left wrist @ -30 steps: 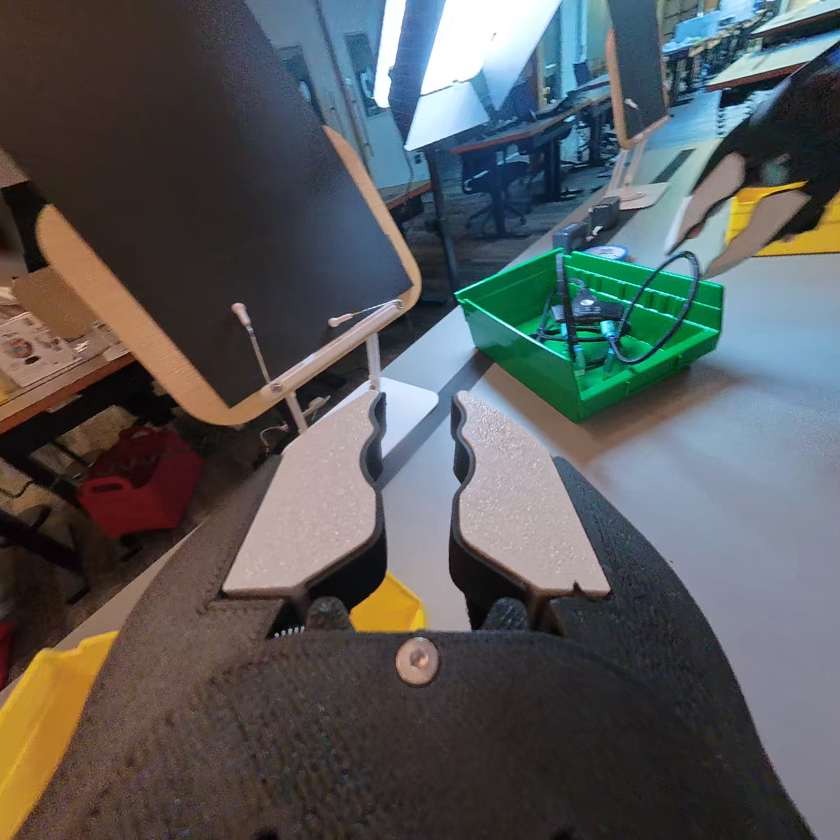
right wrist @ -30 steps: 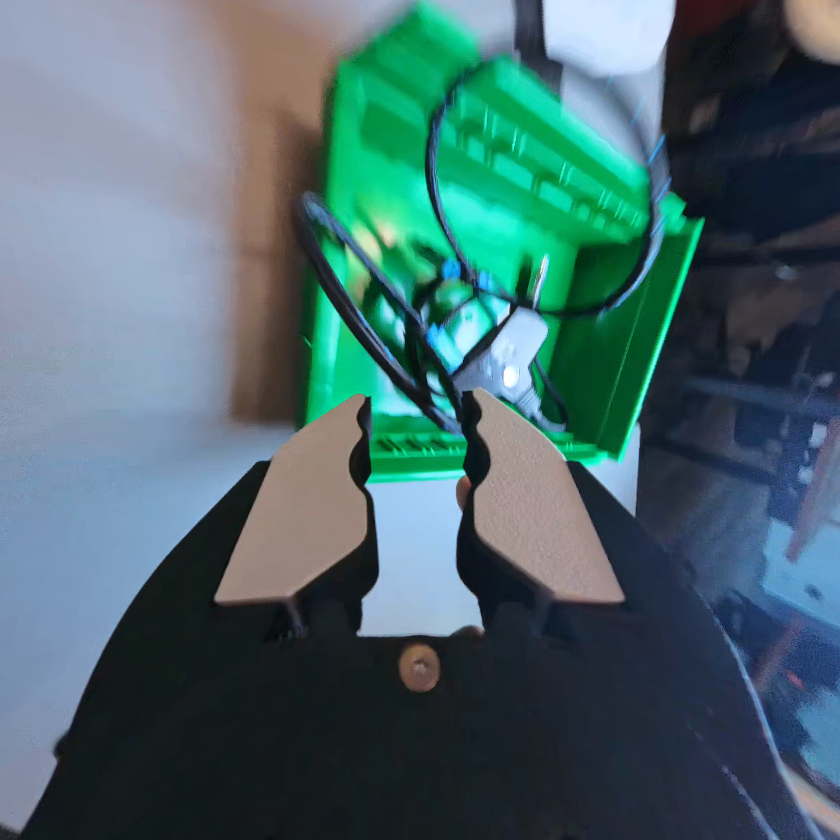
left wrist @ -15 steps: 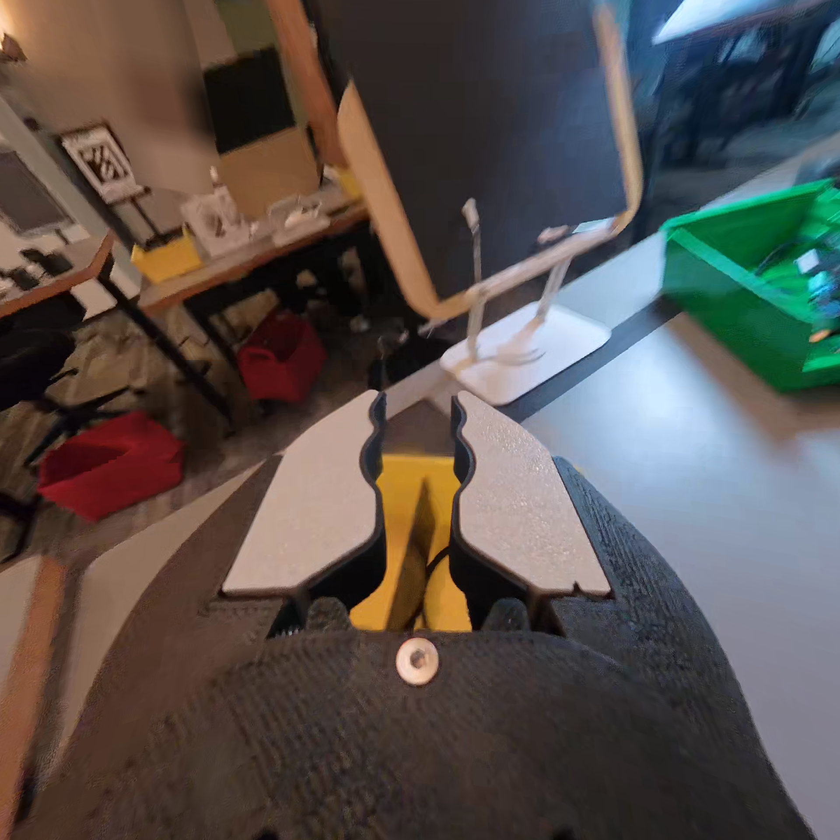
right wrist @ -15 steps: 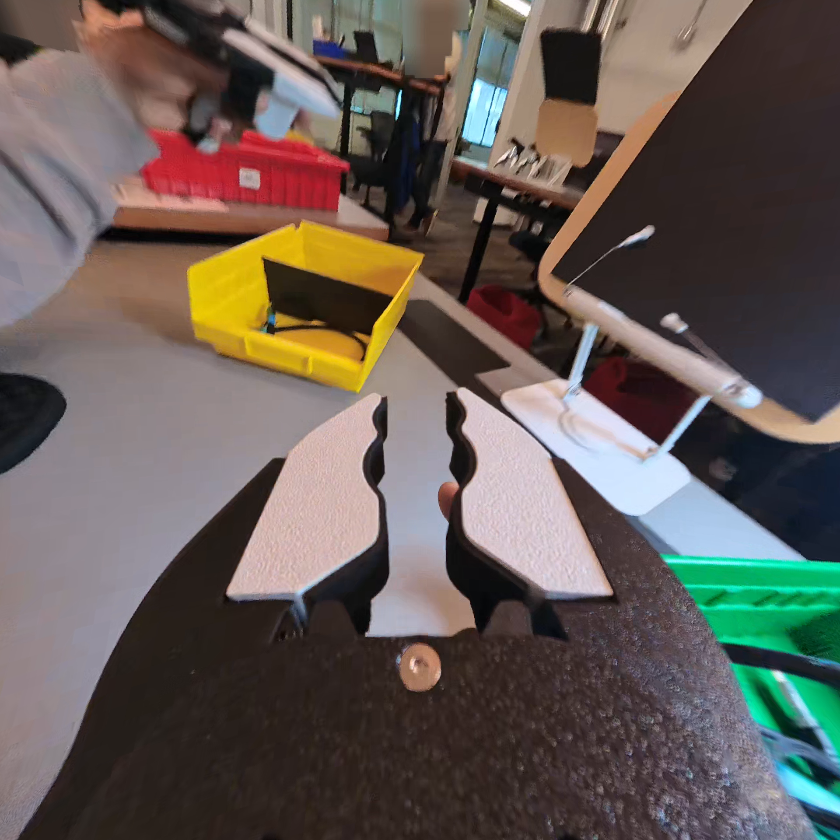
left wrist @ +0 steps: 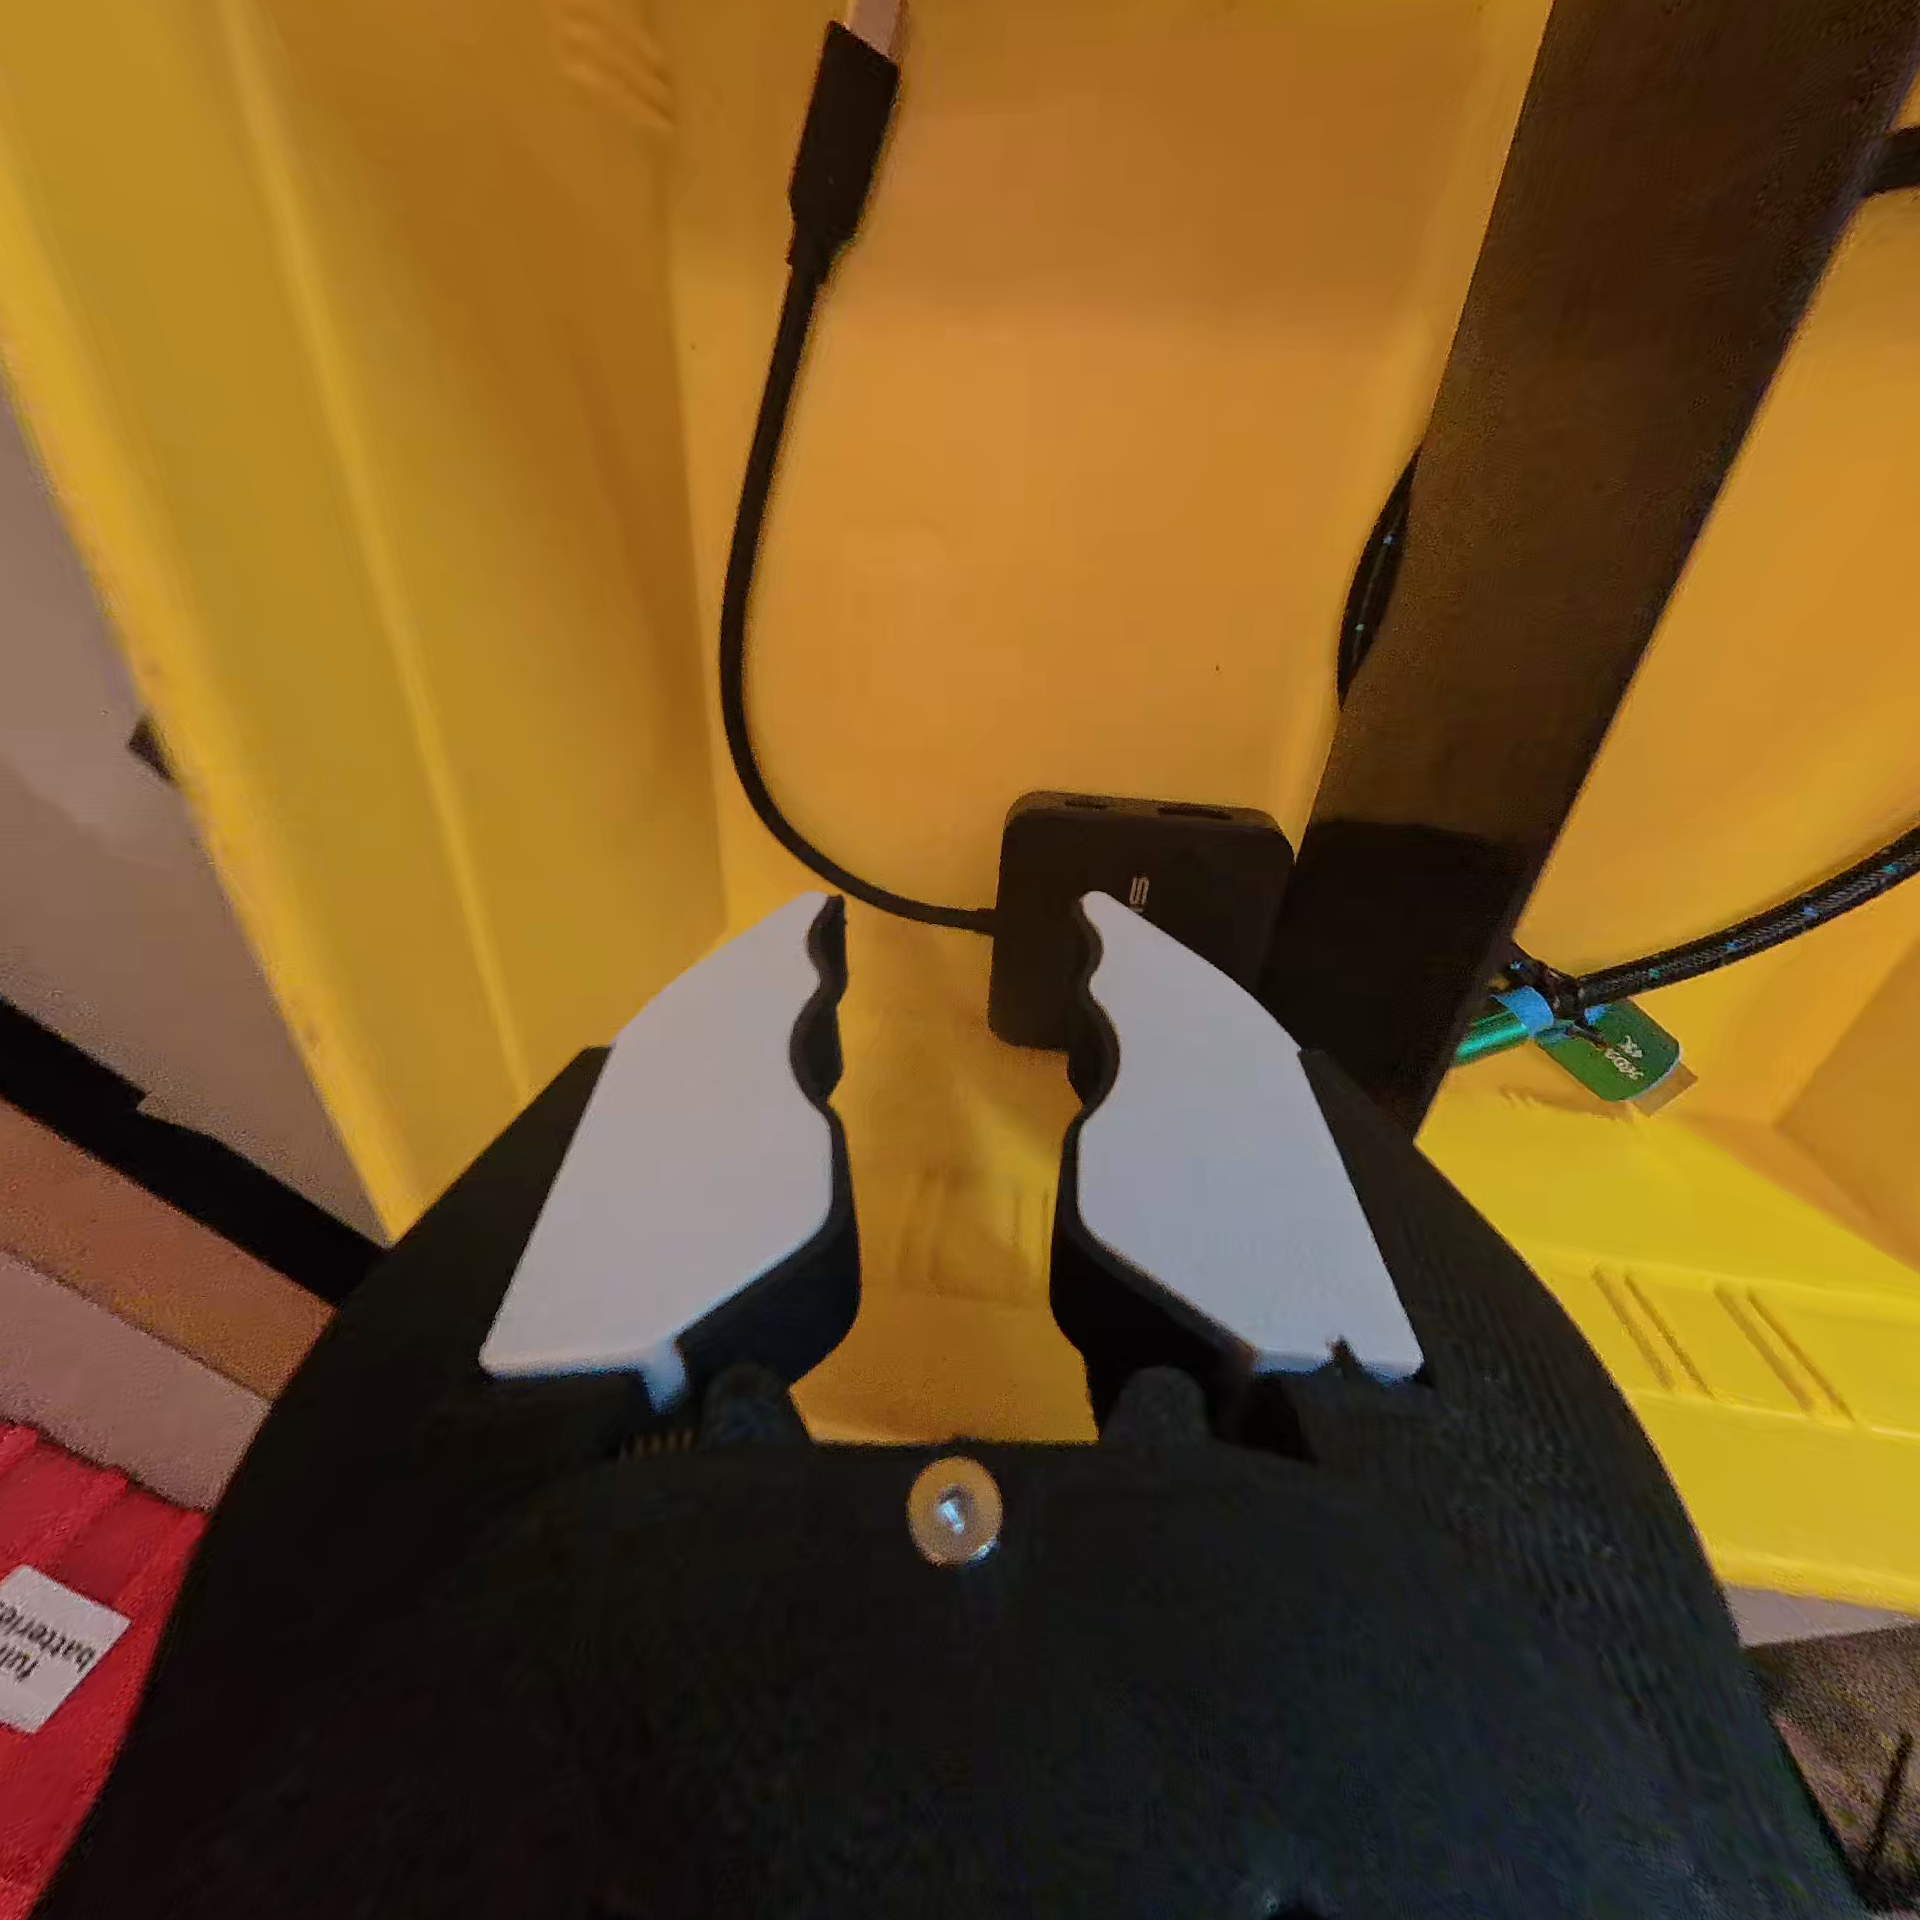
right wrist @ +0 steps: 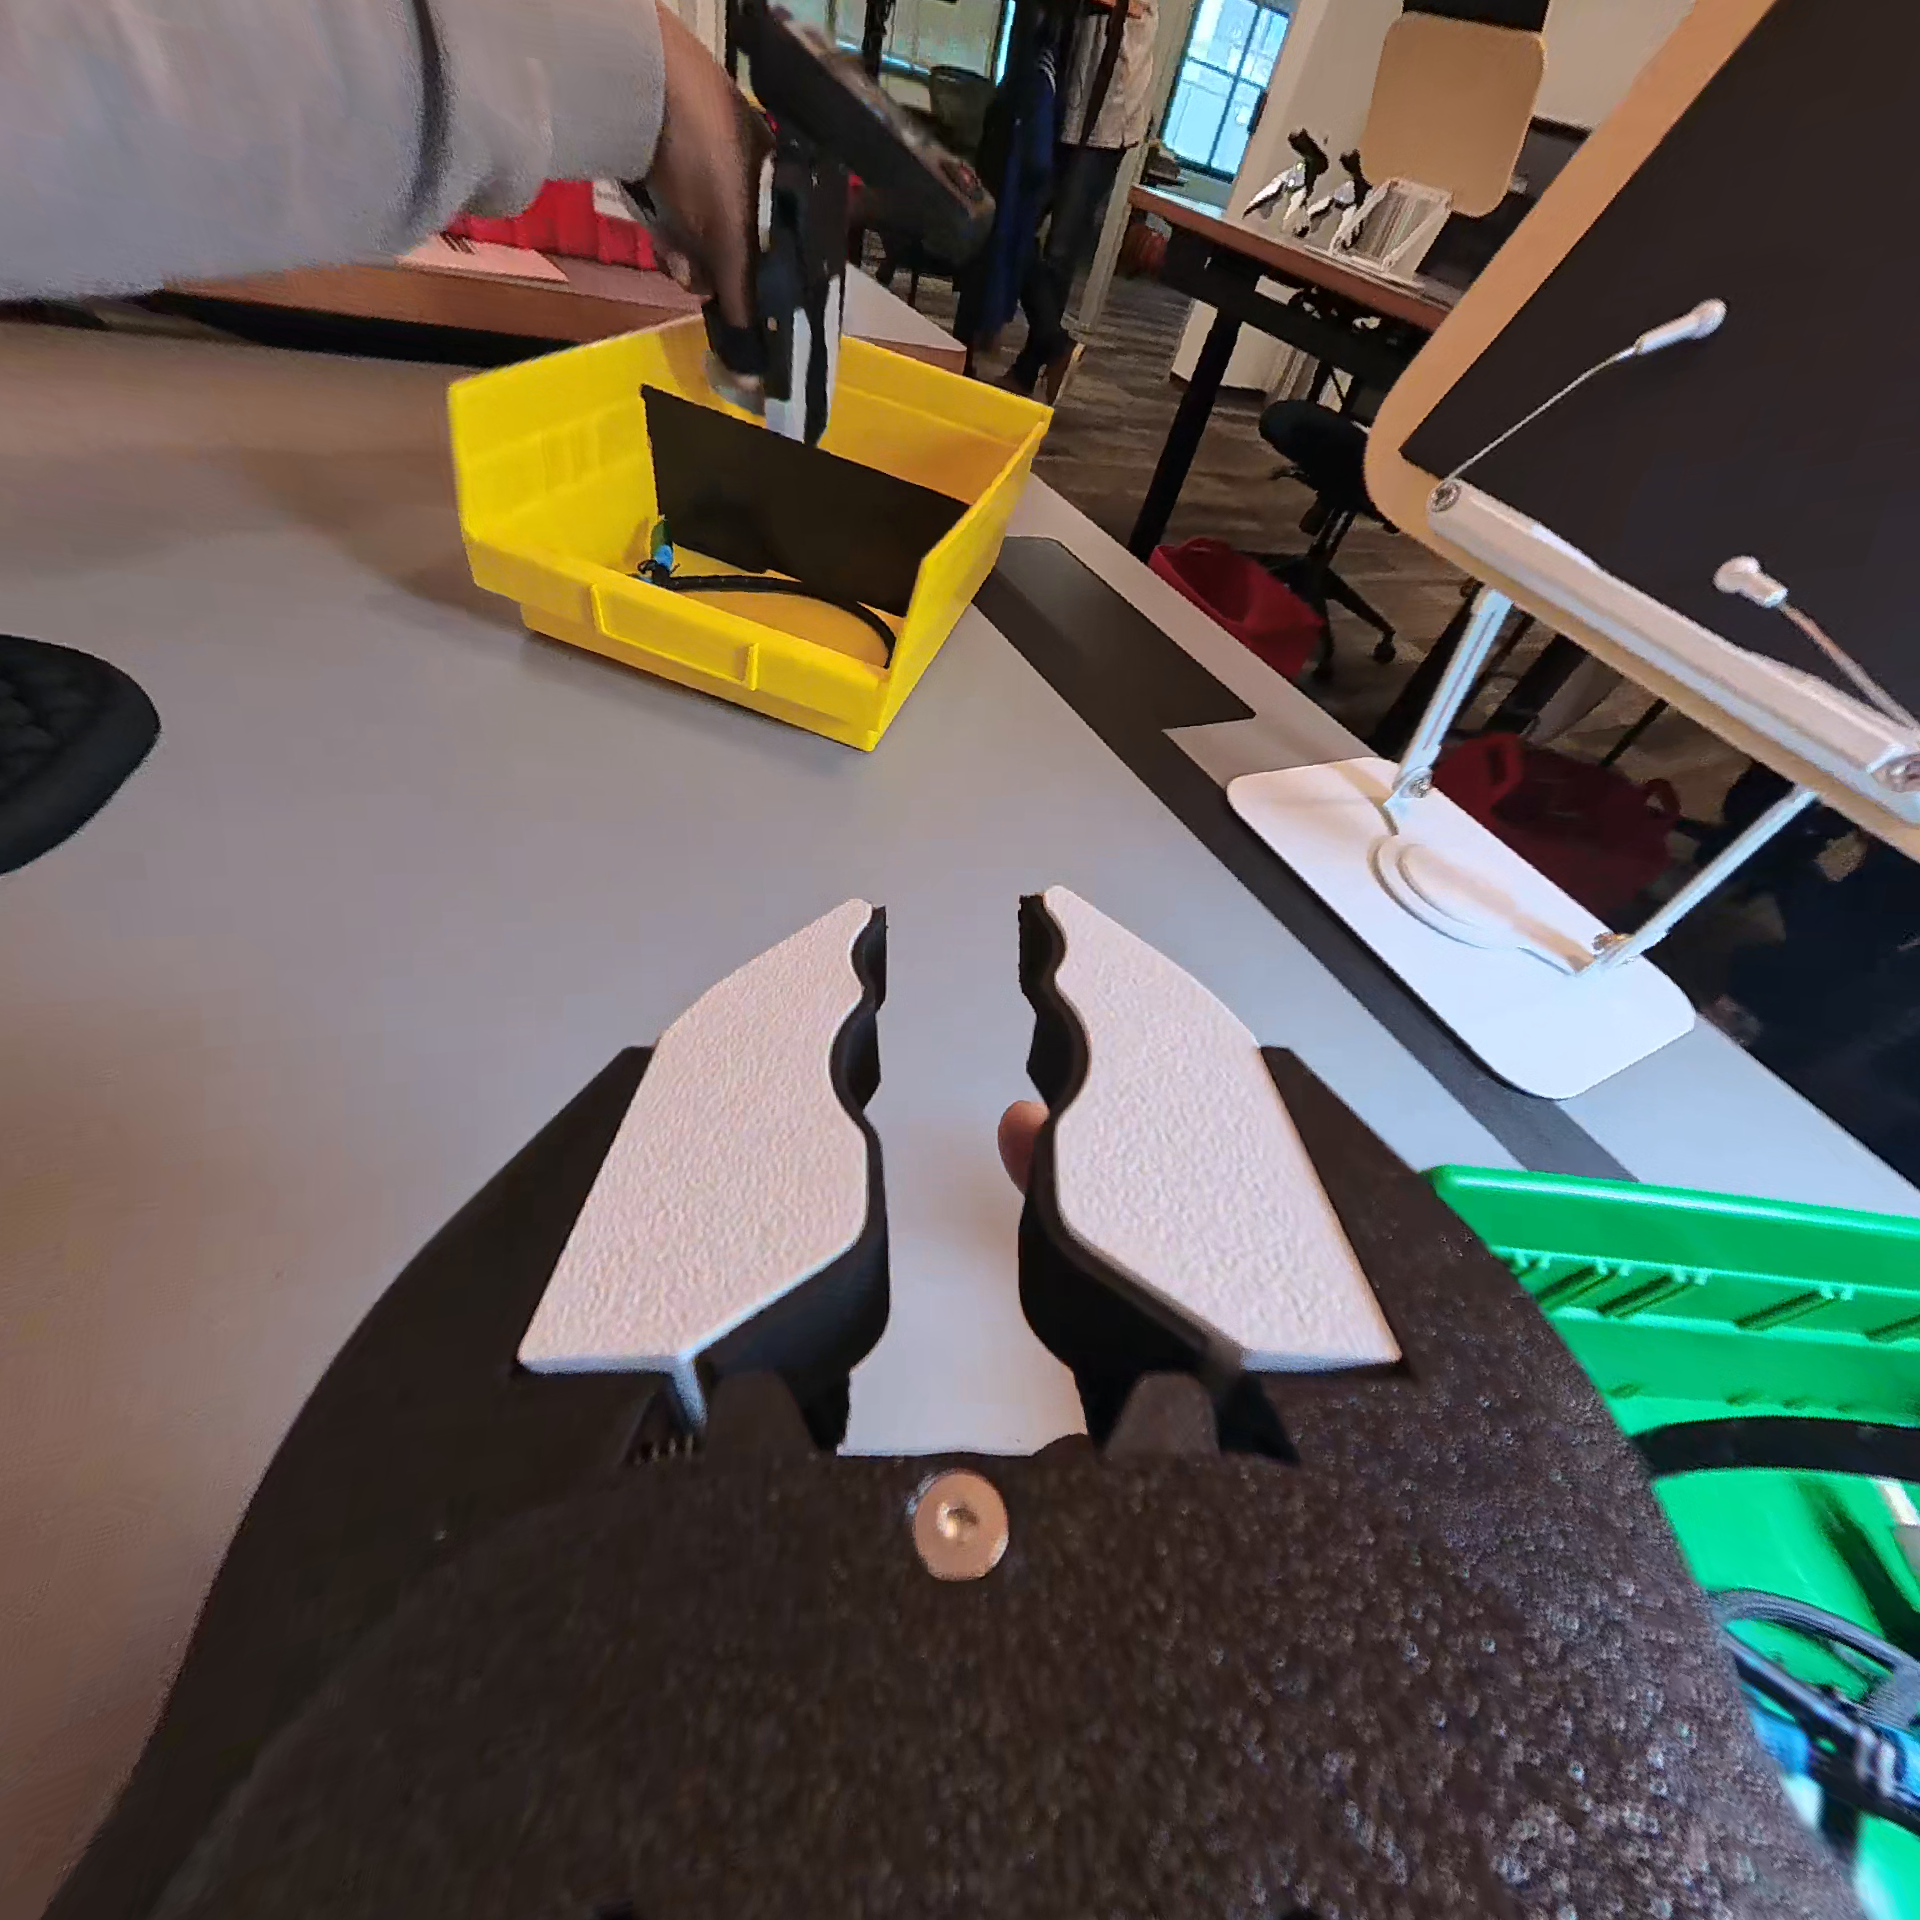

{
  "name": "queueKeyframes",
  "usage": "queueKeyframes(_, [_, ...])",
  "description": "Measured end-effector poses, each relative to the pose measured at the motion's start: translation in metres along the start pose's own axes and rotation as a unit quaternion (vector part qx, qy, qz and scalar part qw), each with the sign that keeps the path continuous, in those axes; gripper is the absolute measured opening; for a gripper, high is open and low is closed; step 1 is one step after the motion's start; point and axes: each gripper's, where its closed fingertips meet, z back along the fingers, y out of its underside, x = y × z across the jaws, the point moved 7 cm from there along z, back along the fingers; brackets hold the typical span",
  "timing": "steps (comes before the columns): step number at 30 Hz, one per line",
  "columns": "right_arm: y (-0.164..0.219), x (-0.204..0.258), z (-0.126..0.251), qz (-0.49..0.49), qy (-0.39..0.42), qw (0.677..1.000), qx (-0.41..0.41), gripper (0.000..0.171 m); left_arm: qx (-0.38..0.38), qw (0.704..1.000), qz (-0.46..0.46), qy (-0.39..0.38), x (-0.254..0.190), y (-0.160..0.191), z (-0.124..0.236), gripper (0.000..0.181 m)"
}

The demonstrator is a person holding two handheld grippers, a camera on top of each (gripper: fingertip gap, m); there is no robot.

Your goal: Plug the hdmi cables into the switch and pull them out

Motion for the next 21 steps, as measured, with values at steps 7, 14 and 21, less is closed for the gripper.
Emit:
queueKeyframes(7, [0.006, -0.011, -0.004, -0.033, -0.01, 0.999, -0.004, 0.025, 0.098, 0.993, -0.008, 0.063, -0.001, -0.003, -0.031, 0.05])
queueKeyframes(14, [0.014, -0.02, -0.004, -0.067, -0.017, 0.998, -0.008, 0.024, 0.135, 0.984, 0.037, 0.107, 0.0, 0.003, -0.035, 0.071])
queueKeyframes(21, [0.013, -0.024, 0.002, -0.056, 0.001, 0.998, -0.01, 0.023, 0.159, 0.981, -0.005, 0.115, -0.011, 0.012, -0.033, 0.073])
